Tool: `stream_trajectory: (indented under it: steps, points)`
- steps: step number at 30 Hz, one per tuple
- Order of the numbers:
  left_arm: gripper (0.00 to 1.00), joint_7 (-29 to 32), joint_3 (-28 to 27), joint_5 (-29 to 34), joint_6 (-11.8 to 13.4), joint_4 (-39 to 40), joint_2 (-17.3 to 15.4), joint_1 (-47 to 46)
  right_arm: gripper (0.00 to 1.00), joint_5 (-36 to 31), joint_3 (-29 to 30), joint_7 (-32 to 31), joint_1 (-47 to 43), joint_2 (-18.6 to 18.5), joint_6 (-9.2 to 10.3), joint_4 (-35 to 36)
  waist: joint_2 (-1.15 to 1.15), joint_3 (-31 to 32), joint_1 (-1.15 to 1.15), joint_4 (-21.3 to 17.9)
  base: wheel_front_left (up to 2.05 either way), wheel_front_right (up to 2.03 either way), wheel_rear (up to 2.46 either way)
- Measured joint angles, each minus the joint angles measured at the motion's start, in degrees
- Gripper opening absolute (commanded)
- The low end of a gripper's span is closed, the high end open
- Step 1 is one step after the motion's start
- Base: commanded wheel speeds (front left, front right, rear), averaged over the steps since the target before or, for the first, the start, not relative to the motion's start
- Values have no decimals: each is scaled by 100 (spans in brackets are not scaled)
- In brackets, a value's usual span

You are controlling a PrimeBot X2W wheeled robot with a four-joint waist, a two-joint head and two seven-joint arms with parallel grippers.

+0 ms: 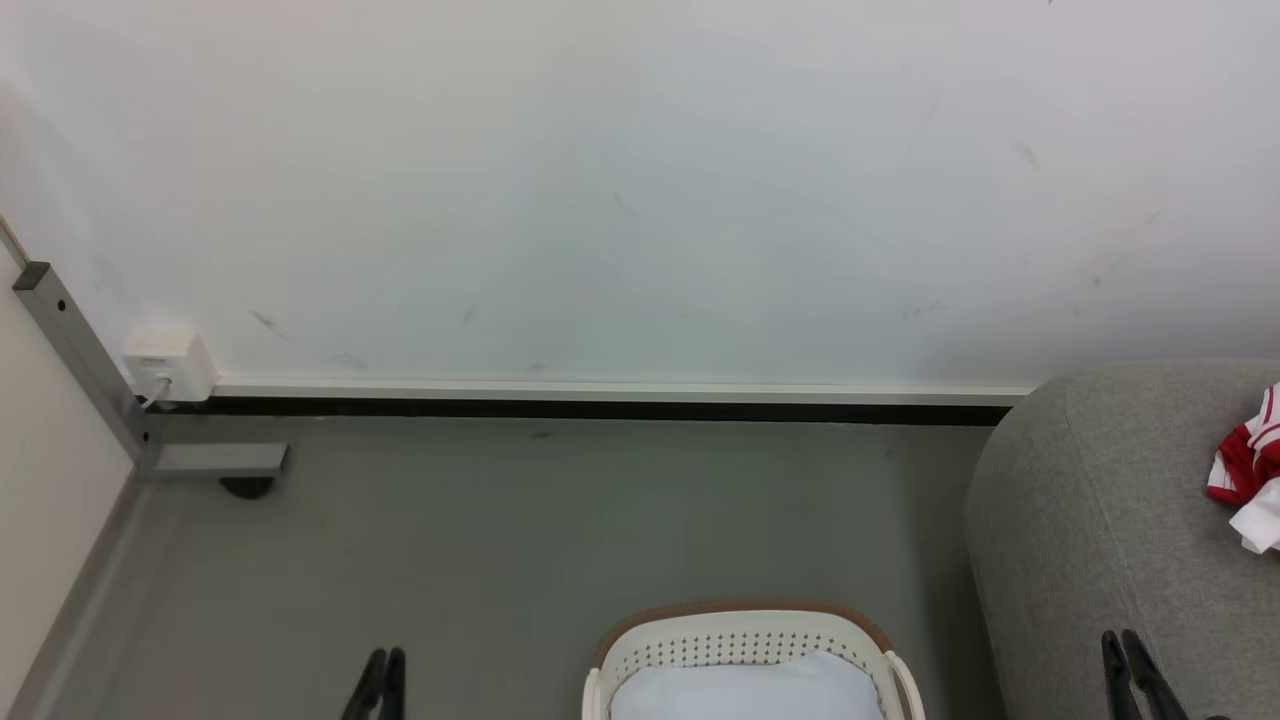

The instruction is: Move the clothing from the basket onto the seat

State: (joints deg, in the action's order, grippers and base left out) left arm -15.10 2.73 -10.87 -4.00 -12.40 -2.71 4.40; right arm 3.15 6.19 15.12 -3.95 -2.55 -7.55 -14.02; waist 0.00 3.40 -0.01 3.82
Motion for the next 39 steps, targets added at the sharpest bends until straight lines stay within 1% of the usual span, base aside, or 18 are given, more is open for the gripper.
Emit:
stream_trajectory:
  steps: [3,5,20,39]
  points:
    - [0,5,9,0,0,-158,13,67,0,0,-11,-1,-21,62,0,-163,0,0,0,1,0,0,0]
    - [0,58,-2,-119,0,-221,21,84,0,99,-1,-77,-26,80,-1,-237,0,-4,0,-2,0,0,0]
    - [0,459,-181,-1656,-58,-223,21,-74,0,1845,9,-476,56,74,0,-223,0,-46,0,-49,0,0,0]
    - [0,903,-368,-3338,-126,-215,21,-331,0,3645,5,-906,299,65,0,-167,0,-97,1,-108,0,0,0]
